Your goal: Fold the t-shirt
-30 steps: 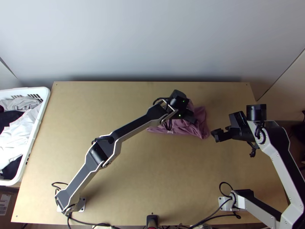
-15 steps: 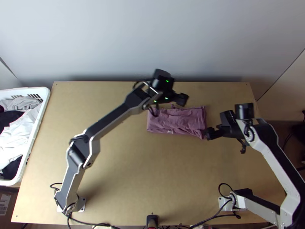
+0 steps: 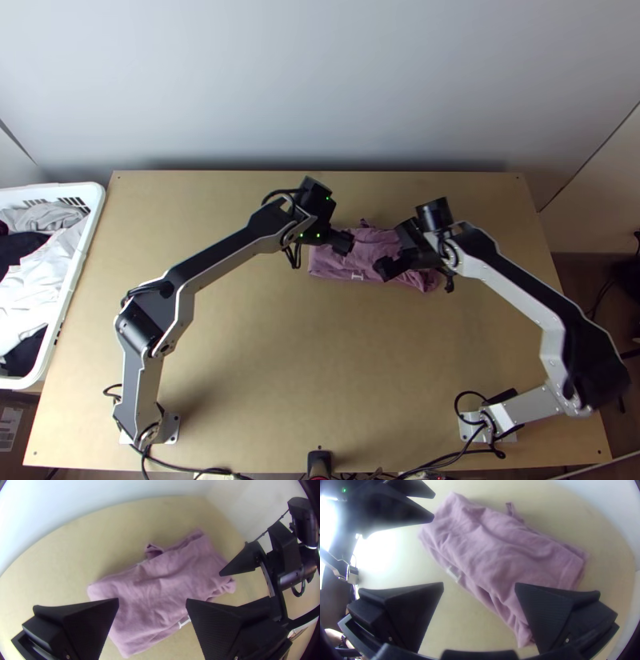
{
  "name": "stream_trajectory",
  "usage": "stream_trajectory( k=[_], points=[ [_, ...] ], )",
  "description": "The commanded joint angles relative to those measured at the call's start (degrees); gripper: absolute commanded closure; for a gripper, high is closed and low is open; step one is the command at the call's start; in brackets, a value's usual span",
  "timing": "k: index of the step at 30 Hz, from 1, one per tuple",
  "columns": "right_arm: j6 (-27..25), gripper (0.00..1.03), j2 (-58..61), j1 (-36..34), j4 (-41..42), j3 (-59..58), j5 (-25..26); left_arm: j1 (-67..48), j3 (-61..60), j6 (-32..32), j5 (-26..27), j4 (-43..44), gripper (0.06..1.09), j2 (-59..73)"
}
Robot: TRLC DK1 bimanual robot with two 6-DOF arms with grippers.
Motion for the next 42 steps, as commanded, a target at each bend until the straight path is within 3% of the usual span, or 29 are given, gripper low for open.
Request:
stream_trajectory(
  k=[1, 6, 11, 16, 24, 33, 42],
  points=[
    [-0.54, 0.03, 8.98, 0.86, 4.92, -1.64, -0.05, -0.5, -2.36, 1.02, -1.78, 2.06, 0.11, 5.54],
    [-1.86, 0.03, 9.86, -0.2, 5.18, -3.67, -0.05, -0.5, -2.01, 1.29, -2.39, 2.06, 0.11, 8.35],
    [-1.51, 0.03, 2.39, -1.34, 3.87, -1.73, -0.13, -0.42, 0.45, 1.29, -2.66, 0.91, 0.11, 7.56],
    [-2.65, 0.03, -1.39, -0.29, -4.22, 7.15, -0.57, -0.42, 7.48, 0.41, -2.66, -4.27, 0.11, 2.55],
    [-4.94, 0.03, 11.88, 2.0, -6.07, 18.13, -0.57, 0.81, 14.69, -0.38, -3.62, -12.62, 0.11, -6.77],
    [-5.2, 0.03, 18.21, 2.61, -1.5, 13.39, -0.05, 2.92, 15.75, -0.91, -5.64, -18.16, 0.11, -15.64],
    [-5.38, 0.03, 20.76, 2.26, 1.84, 11.45, 4.26, 6.53, 15.57, -1.0, -10.65, -19.56, 0.11, -22.32]
  ],
)
